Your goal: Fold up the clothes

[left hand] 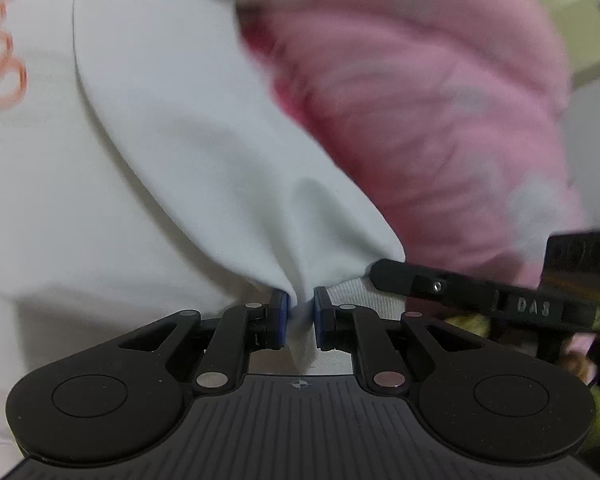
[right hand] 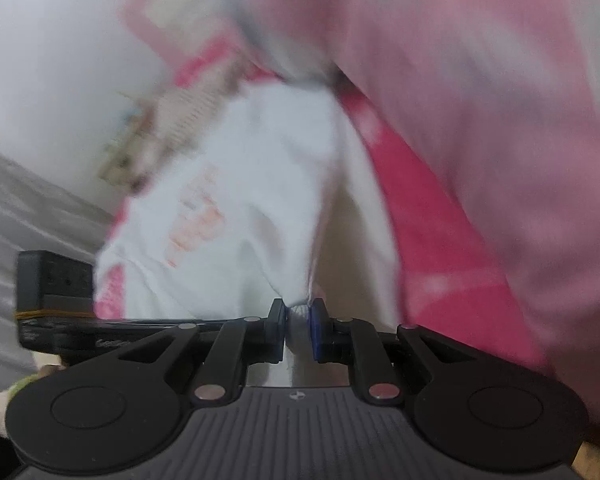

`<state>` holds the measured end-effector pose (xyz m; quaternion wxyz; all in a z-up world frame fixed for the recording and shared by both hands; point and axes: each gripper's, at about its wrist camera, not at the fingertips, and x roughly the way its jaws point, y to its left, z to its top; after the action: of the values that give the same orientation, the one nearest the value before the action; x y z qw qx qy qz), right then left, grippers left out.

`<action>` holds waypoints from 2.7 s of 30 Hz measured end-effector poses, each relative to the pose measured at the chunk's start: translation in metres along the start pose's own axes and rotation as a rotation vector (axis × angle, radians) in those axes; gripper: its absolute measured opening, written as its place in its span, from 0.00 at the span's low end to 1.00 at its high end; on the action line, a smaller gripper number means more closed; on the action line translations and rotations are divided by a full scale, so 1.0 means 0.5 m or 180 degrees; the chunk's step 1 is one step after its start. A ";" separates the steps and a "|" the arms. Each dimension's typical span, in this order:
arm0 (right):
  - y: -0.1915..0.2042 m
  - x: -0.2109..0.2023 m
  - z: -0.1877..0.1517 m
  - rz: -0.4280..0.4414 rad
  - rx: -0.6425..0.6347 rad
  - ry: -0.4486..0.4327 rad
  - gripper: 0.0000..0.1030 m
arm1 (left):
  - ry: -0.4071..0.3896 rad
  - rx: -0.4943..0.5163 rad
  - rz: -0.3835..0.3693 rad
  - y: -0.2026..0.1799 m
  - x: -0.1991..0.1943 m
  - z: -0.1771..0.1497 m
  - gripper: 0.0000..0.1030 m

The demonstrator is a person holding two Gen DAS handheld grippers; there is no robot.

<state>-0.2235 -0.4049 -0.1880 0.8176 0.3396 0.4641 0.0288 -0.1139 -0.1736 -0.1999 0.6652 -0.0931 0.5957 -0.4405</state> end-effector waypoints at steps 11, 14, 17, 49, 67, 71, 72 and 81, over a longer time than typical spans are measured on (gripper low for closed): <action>0.025 -0.031 -0.034 -0.0721 -0.0654 -0.0311 0.33 | -0.0052 0.0039 0.0321 0.024 -0.021 -0.025 0.31; 0.037 -0.055 -0.052 -0.0666 -0.0892 -0.0478 0.33 | -0.0242 0.0120 0.0468 0.015 -0.037 -0.023 0.31; 0.052 -0.041 -0.077 -0.0489 -0.1116 -0.0447 0.33 | -0.0336 0.0306 0.0481 -0.002 -0.041 -0.024 0.32; 0.212 0.367 0.246 -0.1573 -0.2118 -0.0367 0.18 | -0.0311 0.1029 0.0485 0.002 0.023 -0.044 0.44; 0.288 0.459 0.339 -0.1576 -0.2719 -0.0578 0.11 | -0.0264 0.1029 0.0212 0.020 0.012 -0.032 0.50; 0.343 0.481 0.311 -0.1319 -0.3442 -0.0763 0.14 | -0.0259 0.0947 0.0099 0.039 0.016 -0.024 0.52; 0.347 0.499 0.320 -0.1320 -0.3469 -0.0778 0.14 | -0.0268 0.0925 0.0073 0.042 0.017 -0.024 0.52; 0.316 0.571 0.417 -0.1459 -0.3245 -0.1095 0.10 | -0.0315 0.0917 -0.0083 0.059 0.018 -0.024 0.54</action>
<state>0.1433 -0.2901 -0.2367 0.9268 -0.2059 0.3138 0.0153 -0.1111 -0.1572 -0.2287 0.6945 -0.0260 0.4916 -0.5248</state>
